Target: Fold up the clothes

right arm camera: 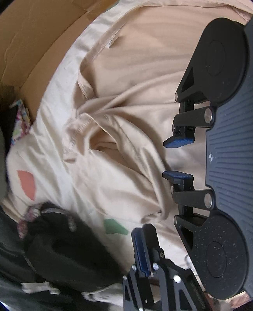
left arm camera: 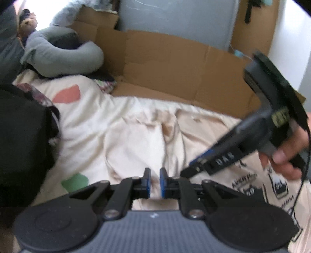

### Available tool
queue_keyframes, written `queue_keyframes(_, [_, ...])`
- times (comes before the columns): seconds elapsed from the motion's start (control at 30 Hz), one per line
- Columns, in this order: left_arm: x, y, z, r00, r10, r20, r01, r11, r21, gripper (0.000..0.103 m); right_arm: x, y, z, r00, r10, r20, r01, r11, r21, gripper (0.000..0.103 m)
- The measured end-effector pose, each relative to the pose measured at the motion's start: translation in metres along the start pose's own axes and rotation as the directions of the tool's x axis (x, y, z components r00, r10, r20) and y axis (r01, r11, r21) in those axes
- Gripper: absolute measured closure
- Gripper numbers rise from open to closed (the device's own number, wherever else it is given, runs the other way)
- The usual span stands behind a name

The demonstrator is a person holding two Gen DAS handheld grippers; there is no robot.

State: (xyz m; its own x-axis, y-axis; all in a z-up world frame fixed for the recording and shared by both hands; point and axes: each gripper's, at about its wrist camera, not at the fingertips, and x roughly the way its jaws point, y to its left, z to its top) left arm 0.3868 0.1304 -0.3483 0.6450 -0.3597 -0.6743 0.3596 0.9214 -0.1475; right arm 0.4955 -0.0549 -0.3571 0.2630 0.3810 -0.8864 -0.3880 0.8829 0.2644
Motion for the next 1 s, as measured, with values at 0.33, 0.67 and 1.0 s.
queue_keyframes(0.33, [0.037,-0.016,-0.003,0.998,0.005,-0.055,-0.003,0.999,0.046,0.067,-0.003,-0.013,0.019,0.998,-0.027,0.053,0.020,0.991,0.135,0.070])
queue_keyframes(0.67, [0.046,0.000,-0.002,0.997,0.004,-0.083,-0.009,0.998,-0.062,0.073,0.019,-0.010,0.020,0.999,-0.028,0.032,0.020,0.972,0.234,0.070])
queue_keyframes(1.0, [0.052,0.005,0.006,0.997,-0.015,-0.072,0.008,0.995,-0.095,0.100,0.035,-0.007,0.027,0.997,-0.071,-0.005,0.070,0.966,0.250,0.087])
